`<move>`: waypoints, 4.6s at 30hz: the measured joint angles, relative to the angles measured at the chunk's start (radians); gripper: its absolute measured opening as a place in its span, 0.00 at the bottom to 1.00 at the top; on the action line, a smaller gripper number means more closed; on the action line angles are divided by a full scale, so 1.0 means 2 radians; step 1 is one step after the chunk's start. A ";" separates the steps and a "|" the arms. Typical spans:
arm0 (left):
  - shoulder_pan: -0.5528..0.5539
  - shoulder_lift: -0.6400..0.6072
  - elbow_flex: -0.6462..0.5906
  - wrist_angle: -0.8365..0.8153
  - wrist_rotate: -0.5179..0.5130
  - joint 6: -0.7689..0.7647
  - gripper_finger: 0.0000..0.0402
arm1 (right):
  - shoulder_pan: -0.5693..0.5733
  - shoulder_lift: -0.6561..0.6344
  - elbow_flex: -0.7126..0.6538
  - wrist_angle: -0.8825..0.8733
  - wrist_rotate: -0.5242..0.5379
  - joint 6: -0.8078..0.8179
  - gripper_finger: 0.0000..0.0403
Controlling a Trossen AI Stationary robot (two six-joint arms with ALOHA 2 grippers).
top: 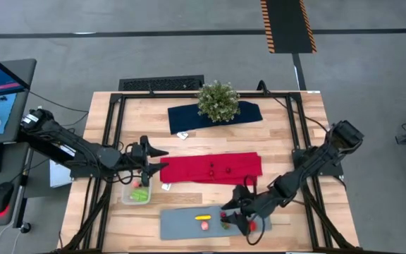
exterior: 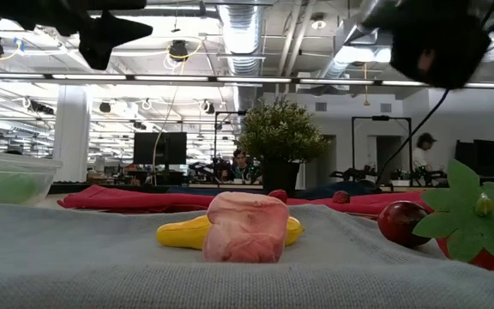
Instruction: Pick and placing Produce into tupperware
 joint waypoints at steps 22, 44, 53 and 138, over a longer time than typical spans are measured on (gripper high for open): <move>0.000 0.000 0.000 -0.036 -0.021 -0.045 0.48 | 0.015 0.012 0.000 -0.134 -0.072 0.125 0.68; 0.000 0.000 0.000 -0.033 -0.056 -0.034 0.48 | 0.081 0.019 0.041 -0.270 -0.016 0.057 0.68; 0.000 0.000 0.000 -0.035 -0.055 -0.034 0.48 | 0.074 0.062 0.040 -0.260 -0.025 0.053 0.68; -0.002 0.078 0.000 0.042 0.064 -0.006 0.48 | -0.141 -0.028 0.170 -0.253 0.009 -0.347 0.02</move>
